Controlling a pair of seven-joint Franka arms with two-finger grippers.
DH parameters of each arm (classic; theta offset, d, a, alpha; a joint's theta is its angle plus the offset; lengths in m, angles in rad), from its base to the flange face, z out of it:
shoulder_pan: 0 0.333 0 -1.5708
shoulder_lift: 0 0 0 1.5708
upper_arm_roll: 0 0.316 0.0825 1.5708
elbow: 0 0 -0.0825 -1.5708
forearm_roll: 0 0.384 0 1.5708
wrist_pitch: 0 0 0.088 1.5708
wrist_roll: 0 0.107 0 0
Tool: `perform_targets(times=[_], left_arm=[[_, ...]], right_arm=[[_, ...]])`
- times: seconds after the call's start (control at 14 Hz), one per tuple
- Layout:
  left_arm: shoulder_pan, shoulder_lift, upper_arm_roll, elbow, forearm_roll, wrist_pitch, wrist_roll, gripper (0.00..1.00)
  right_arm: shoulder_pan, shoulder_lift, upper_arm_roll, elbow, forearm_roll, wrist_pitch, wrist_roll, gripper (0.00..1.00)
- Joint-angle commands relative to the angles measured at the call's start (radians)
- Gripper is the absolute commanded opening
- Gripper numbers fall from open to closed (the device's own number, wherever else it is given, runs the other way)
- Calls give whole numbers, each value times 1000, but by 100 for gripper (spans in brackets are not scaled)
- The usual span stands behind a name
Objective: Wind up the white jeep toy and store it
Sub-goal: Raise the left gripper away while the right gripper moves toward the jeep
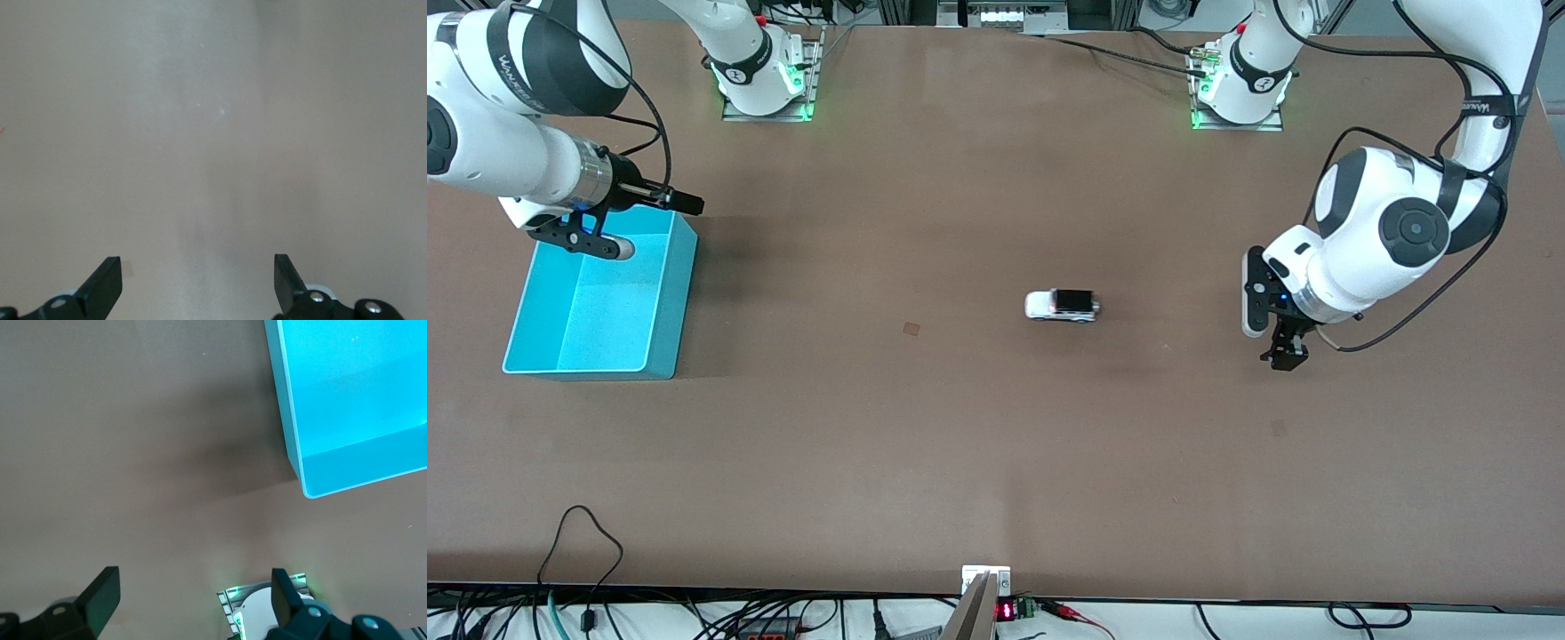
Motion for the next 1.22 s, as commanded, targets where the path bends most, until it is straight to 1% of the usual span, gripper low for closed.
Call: perform_targets(times=[0.0,0.29,0.43,0.64,0.79,0.86,1.0,1.15], left_arm=[[-26,-7,13,40,-37,-21,-109,100],[-42,-15,19,67,-53,-22,-381,100],[-51,-18,23,104,-59,-22,-510,100],[-52,-17,58,173,-59,-22,-724,100],[-52,-18,88,186,-61,-22,-861,100],[-52,-20,91,199,-59,-24,-925,100],[-55,-24,101,228,-58,-72,-1031,100],[-75,-35,134,261,-59,-146,-1176,100]], right_arm=[[5,-26,-2,-15,14,4,8,100],[5,-26,-2,-13,14,4,7,100],[5,-26,-2,-13,14,2,7,100],[5,-26,-2,-15,14,2,11,100],[7,-26,-2,-15,14,2,13,100],[7,-26,-2,-15,14,2,13,100],[7,-26,-2,-17,14,1,13,100],[7,-26,-2,-18,14,1,13,100]])
